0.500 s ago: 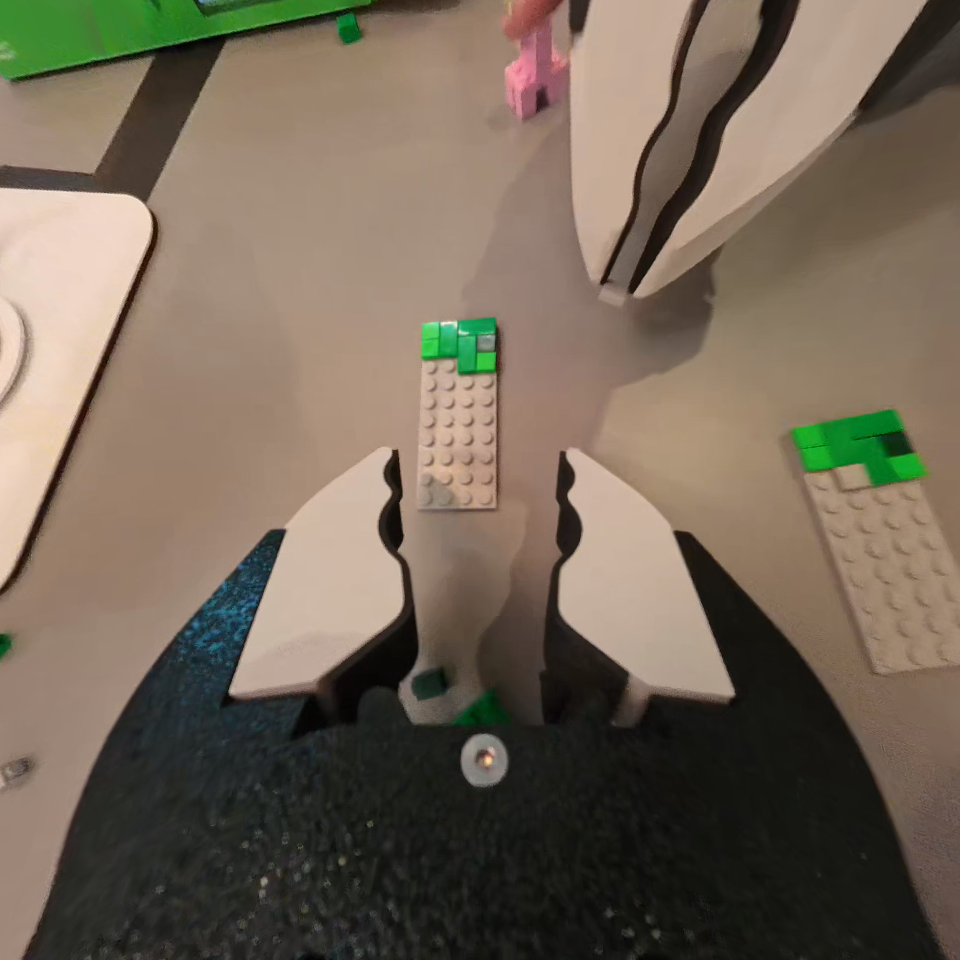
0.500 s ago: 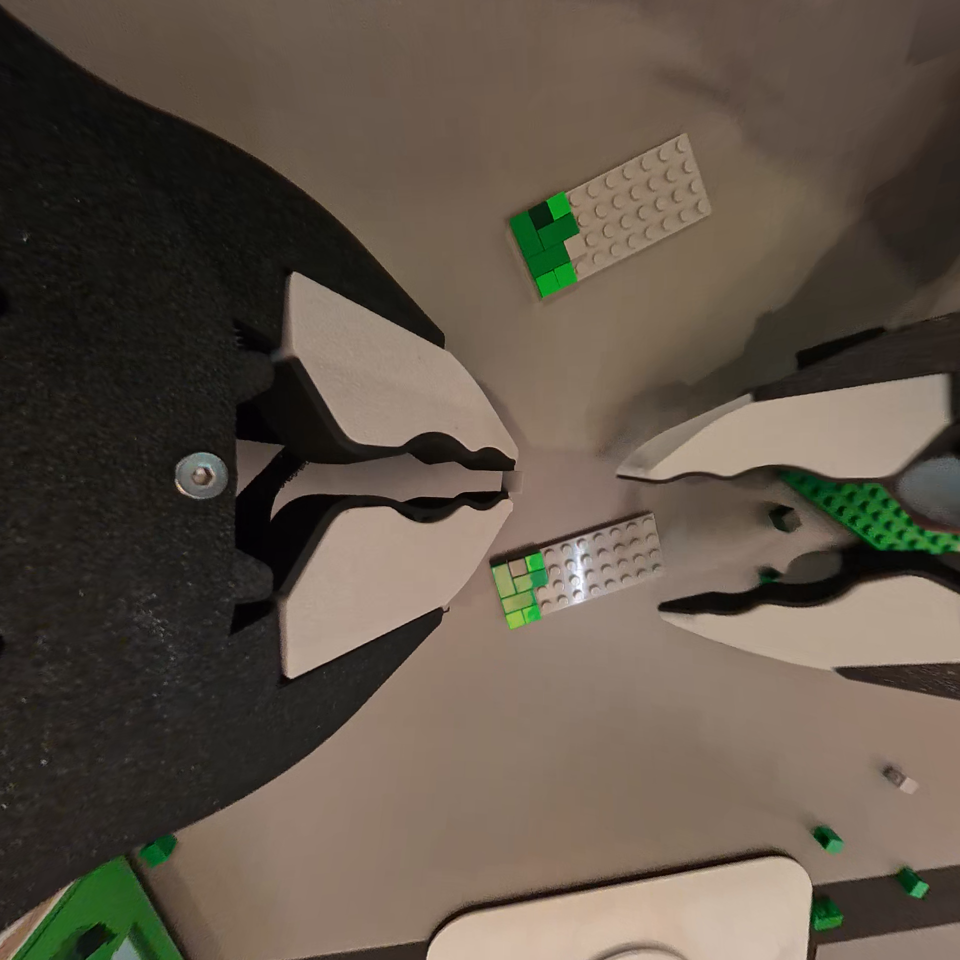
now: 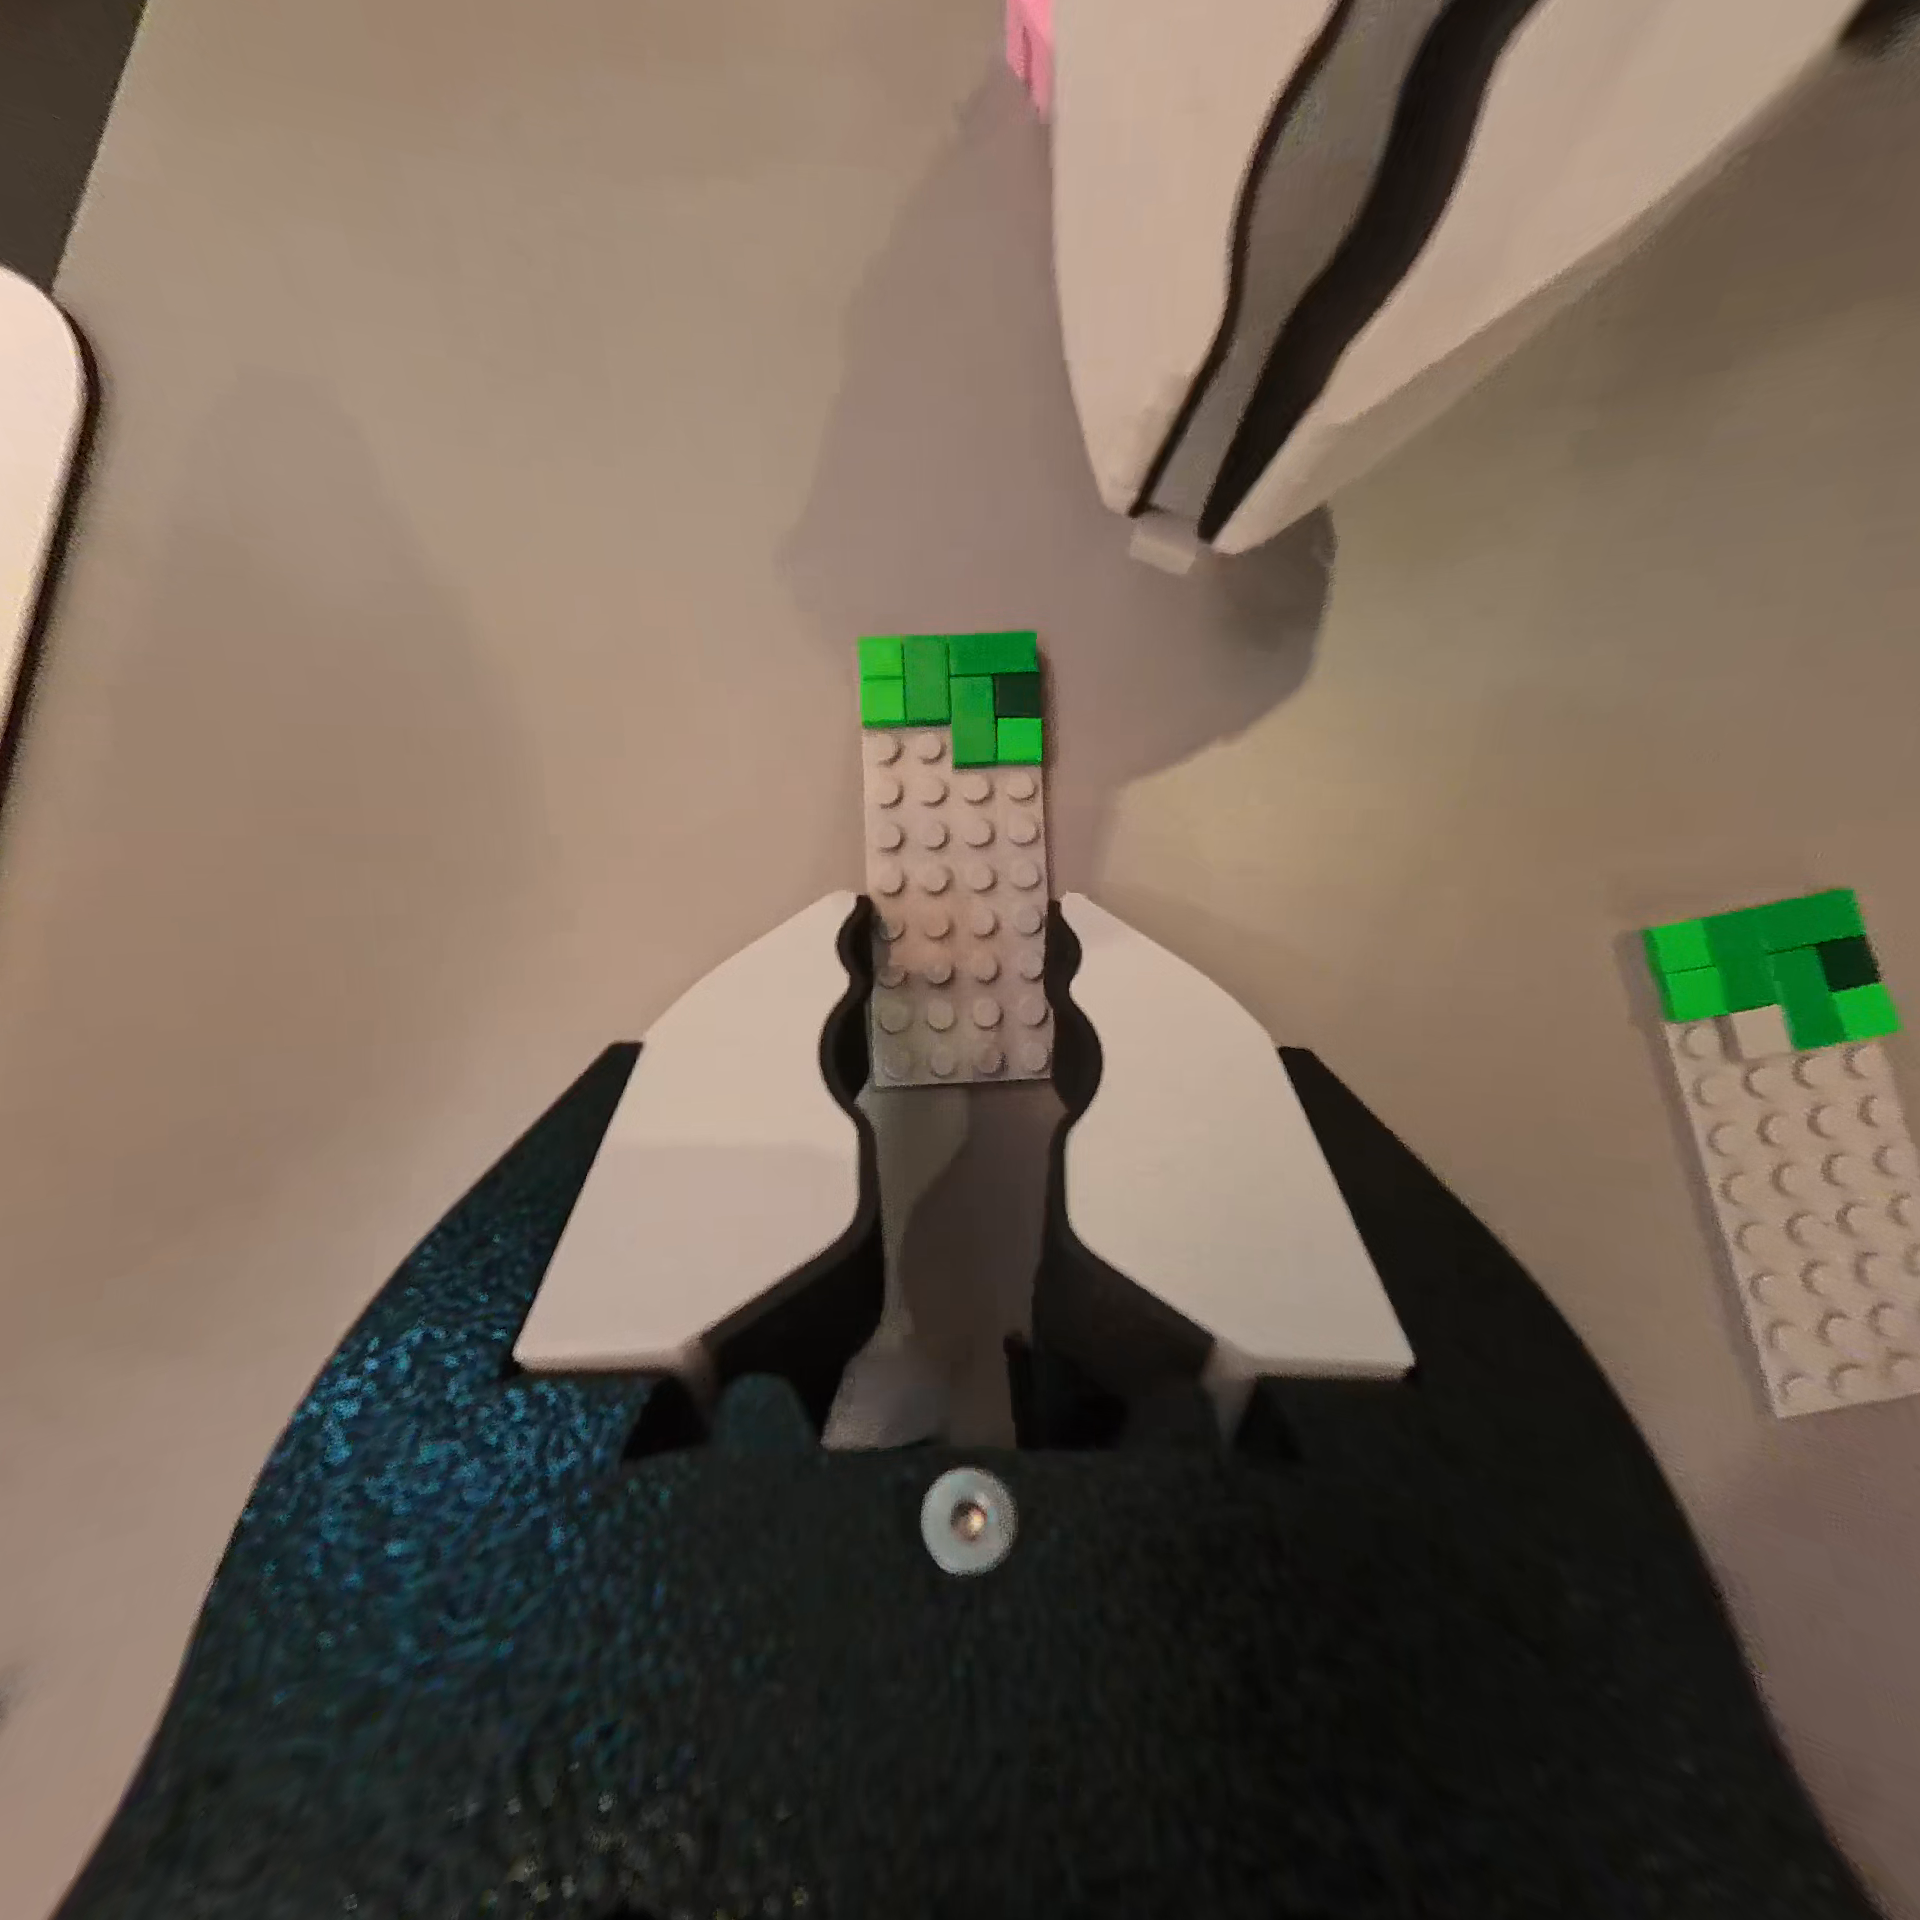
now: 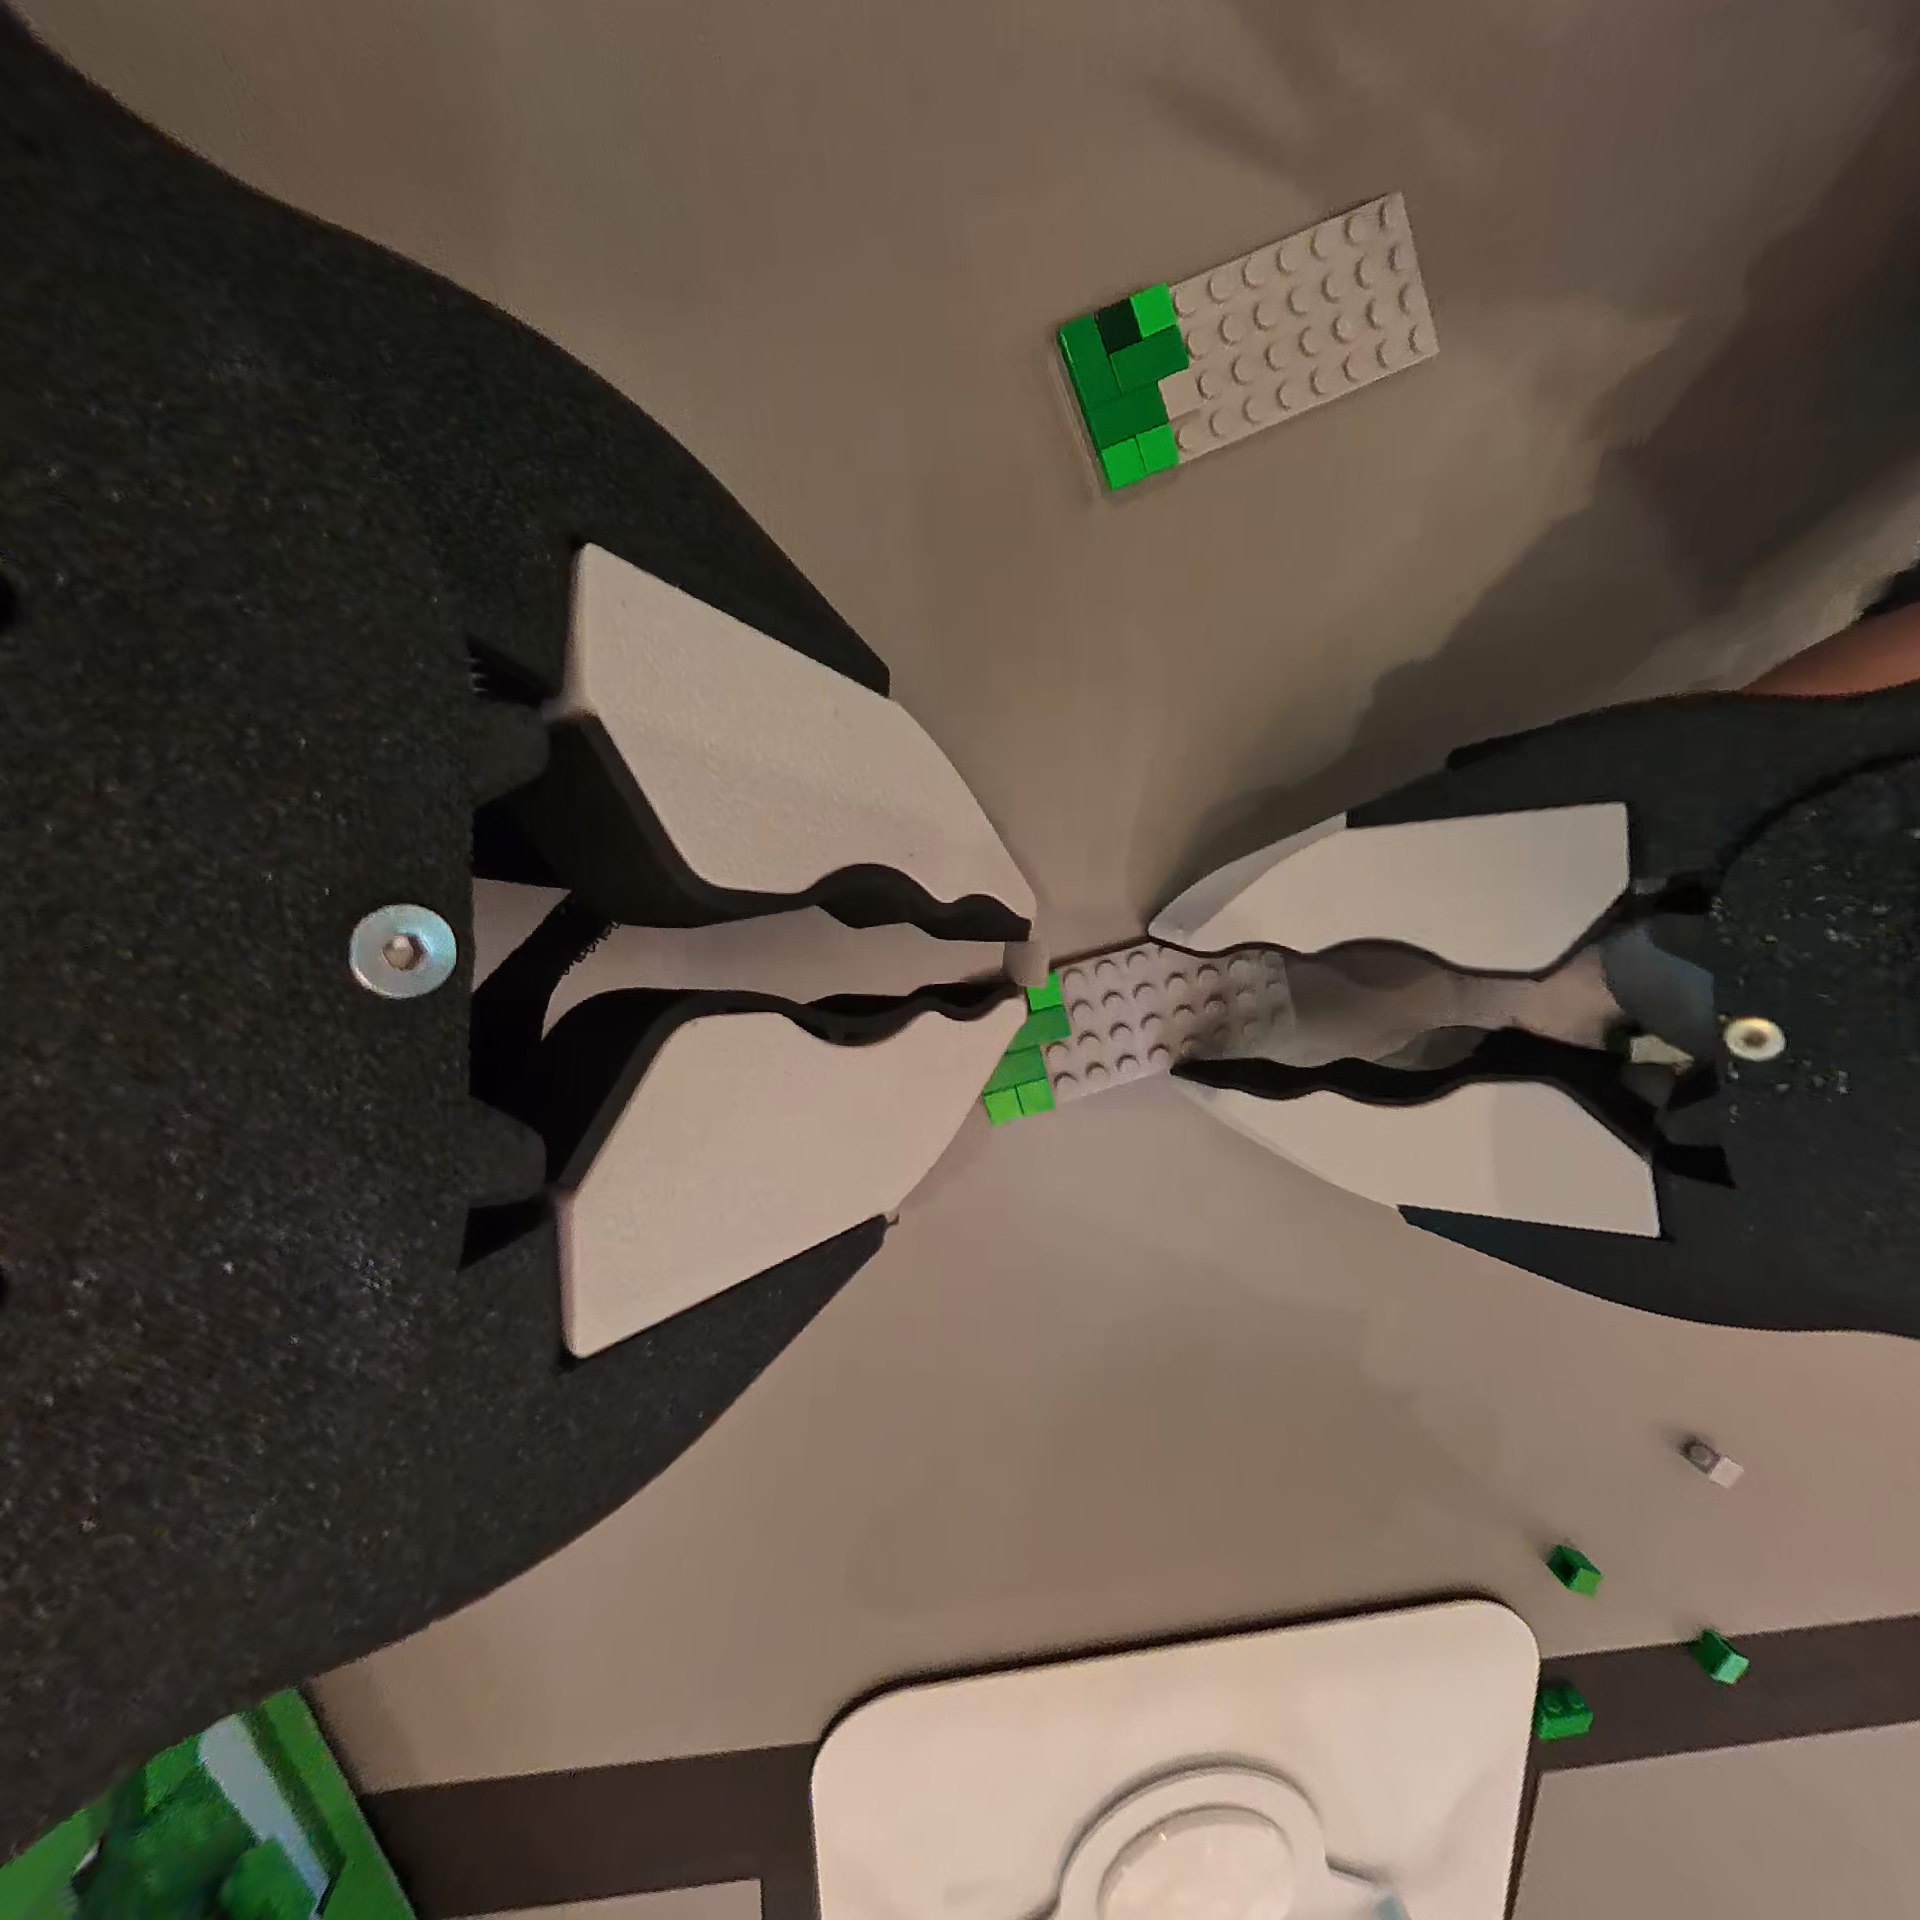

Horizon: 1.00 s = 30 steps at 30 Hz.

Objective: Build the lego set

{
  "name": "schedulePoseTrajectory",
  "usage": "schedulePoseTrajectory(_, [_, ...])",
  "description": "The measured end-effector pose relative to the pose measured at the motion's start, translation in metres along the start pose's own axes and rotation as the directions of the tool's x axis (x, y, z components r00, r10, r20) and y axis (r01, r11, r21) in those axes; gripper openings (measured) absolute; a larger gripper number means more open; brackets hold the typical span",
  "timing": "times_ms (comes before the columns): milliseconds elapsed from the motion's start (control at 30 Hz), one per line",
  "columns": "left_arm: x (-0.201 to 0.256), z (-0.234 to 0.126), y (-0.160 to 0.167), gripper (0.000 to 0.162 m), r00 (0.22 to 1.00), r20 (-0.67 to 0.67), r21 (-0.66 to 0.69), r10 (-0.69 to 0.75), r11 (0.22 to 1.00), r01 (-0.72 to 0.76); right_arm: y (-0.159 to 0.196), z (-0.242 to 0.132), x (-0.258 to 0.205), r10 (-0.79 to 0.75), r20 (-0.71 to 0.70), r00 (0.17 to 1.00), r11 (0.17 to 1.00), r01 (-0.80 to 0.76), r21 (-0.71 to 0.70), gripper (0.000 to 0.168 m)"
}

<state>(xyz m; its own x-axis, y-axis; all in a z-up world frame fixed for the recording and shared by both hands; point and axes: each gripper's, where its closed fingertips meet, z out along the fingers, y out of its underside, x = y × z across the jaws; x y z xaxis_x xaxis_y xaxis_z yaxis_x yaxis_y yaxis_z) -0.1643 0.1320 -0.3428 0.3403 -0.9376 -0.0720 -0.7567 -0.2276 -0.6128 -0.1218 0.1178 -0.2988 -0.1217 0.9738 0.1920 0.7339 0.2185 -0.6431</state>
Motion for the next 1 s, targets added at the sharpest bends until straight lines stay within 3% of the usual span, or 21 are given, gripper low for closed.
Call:
schedulePoseTrajectory(33, [0.001,0.0,-0.001,0.031,1.0,0.016,0.007,0.026,1.0,-0.026,-0.001,0.0,0.001,-0.009,-0.007,1.0,1.0,0.009,0.002,0.007])
schedulePoseTrajectory(233, [0.02,-0.006,-0.02,0.031,0.991,0.026,0.1,0.132,0.986,-0.134,-0.004,0.002,0.001,-0.063,-0.043,0.997,0.998,0.064,0.013,0.007])
schedulePoseTrajectory(433, [0.029,-0.005,-0.022,0.031,0.977,0.028,0.085,0.209,0.974,-0.211,0.013,0.008,-0.004,-0.127,-0.052,0.991,0.986,0.12,-0.114,0.007])
schedulePoseTrajectory(867, [0.036,-0.002,-0.019,0.031,0.972,-0.004,0.061,0.233,0.971,-0.233,0.022,0.015,-0.015,-0.163,-0.008,0.987,0.967,0.159,-0.199,0.008])
schedulePoseTrajectory(1000, [0.036,-0.003,-0.018,0.031,0.973,-0.009,0.054,0.23,0.972,-0.229,0.023,0.015,-0.017,-0.149,0.003,0.989,0.969,0.146,-0.199,0.016])
